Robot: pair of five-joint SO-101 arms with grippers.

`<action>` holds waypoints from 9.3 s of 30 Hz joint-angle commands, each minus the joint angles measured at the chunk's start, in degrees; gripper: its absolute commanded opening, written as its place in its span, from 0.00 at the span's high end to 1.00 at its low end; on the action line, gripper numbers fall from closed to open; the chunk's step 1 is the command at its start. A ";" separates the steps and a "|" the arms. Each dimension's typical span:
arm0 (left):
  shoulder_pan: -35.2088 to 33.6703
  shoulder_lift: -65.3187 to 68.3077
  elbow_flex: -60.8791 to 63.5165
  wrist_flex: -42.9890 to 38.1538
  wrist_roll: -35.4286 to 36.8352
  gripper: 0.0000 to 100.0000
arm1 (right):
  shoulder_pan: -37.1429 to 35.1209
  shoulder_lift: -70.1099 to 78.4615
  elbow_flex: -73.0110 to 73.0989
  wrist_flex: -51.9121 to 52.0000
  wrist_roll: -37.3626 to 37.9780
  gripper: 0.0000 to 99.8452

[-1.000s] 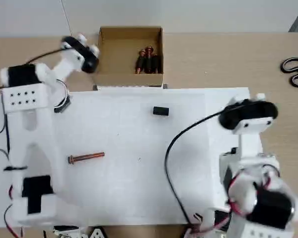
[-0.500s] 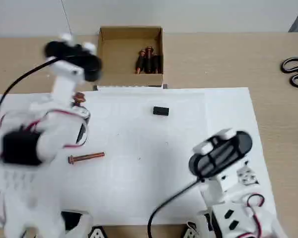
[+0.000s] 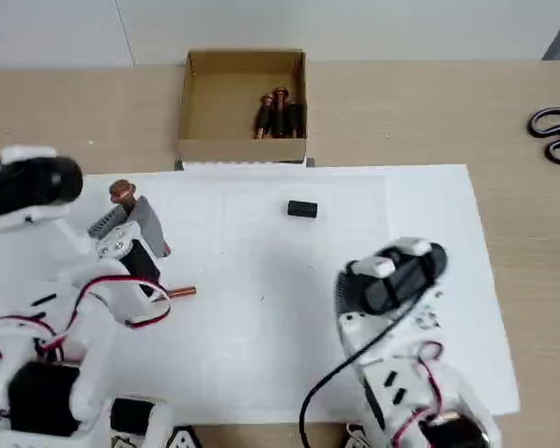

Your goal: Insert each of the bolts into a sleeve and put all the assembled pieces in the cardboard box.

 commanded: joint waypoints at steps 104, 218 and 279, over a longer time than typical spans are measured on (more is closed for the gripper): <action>33.32 -19.25 30.37 2.02 -5.10 0.72 | -25.63 -0.57 16.26 -24.13 -3.25 1.00; -10.02 -19.78 58.15 -26.55 -27.87 0.99 | -2.42 145.19 -130.55 -5.93 15.21 0.85; -12.13 -19.78 58.24 -26.46 -27.87 0.99 | 1.45 149.93 -119.30 24.92 59.34 0.88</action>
